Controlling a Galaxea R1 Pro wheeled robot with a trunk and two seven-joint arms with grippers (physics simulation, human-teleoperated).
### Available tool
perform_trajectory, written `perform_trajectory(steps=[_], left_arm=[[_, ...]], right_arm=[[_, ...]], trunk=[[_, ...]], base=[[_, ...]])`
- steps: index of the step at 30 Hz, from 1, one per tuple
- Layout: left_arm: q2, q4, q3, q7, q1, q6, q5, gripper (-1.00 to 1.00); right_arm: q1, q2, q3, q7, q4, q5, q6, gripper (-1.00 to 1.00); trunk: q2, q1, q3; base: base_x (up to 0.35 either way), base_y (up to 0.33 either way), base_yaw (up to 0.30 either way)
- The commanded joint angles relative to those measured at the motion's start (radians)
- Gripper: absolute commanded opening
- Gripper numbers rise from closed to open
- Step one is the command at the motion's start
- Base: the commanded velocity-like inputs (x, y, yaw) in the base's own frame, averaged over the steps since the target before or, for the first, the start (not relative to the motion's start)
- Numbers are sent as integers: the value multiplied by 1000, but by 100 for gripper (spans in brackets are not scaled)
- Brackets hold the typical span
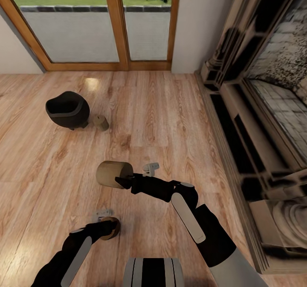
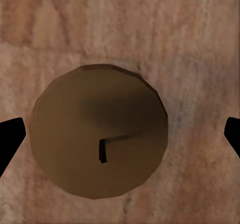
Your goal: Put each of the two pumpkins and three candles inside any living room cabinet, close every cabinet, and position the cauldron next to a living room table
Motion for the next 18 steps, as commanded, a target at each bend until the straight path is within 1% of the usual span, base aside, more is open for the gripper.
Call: perform_trajectory(steps=[1,5,18], left_arm=[[1,-1,-3,10,0,2,10,100],[1,-1,-4,14,0,2,10,100],[1,-1,5,18,0,-10,11,100]], right_arm=[[0,0,-1,2,-1,-2,5,-100],[0,0,-1,2,0,-2,5,-100],[0,0,-1,2,1,-2,4,-100]], trunk=[[0,0,-1],[-1,2,-16],[-1,2,-16]], base=[[0,0,0],[0,0,0],[0,0,0]])
